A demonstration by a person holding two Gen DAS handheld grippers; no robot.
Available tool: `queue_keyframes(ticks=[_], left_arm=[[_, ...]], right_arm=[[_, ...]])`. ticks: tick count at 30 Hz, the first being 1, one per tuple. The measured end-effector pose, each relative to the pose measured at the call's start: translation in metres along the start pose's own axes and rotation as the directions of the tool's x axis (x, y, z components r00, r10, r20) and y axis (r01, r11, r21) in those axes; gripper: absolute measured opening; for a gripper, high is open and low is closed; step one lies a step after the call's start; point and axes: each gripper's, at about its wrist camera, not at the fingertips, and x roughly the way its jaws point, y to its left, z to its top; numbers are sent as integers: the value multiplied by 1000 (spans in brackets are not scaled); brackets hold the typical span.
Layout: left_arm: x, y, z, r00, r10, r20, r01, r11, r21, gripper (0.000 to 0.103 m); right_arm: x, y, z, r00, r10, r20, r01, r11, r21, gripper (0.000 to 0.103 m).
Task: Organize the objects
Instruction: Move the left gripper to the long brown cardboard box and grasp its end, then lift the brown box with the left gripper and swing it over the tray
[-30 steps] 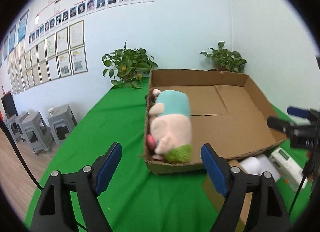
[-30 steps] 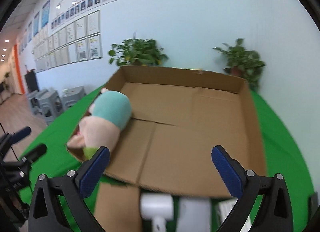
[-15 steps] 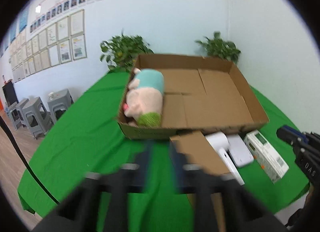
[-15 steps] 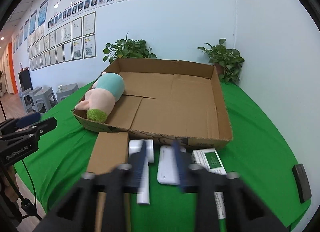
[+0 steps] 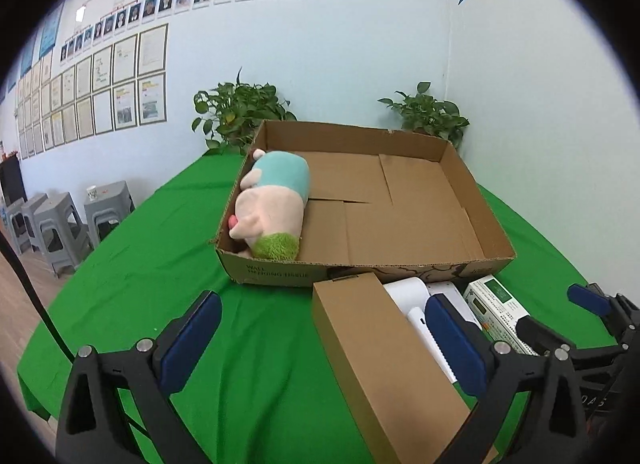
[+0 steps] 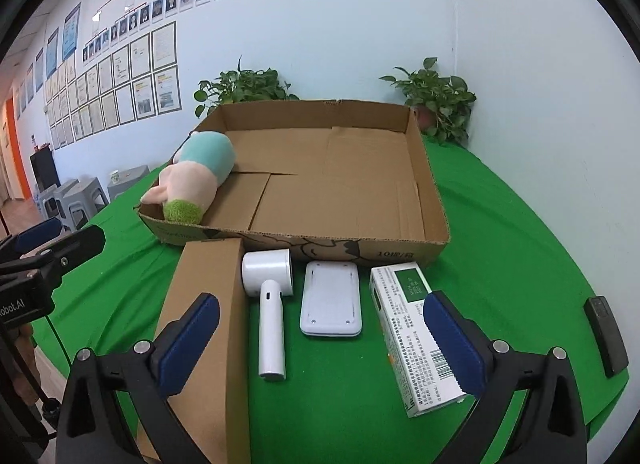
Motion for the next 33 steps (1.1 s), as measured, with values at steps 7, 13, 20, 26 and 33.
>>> queue_keyframes(ticks=[7,13,20,26,33], left_arm=[[13,1,-6,997,-46,-56,46,999,-11,102],[16,-3,-12,994,-78,-71,76,997,-26,102],[15,-2,-14,994,-84,-71,82,996,-29,102],[35,10,-27,968,-190,-166,178,981,-84,102],[56,14,-53,917,-284,-281,261,958,-118,99]], right_arm=[[5,7,-6,1000,25,-17,-25,999,-27,103],[12,14,-9,1000,9,-14,-10,999,-46,103],[15,15,-15,997,78,-25,-79,996,-38,103],[18,21,-45,973,188,-131,-195,980,-39,102],[21,67,-66,935,266,-235,-294,951,-93,102]])
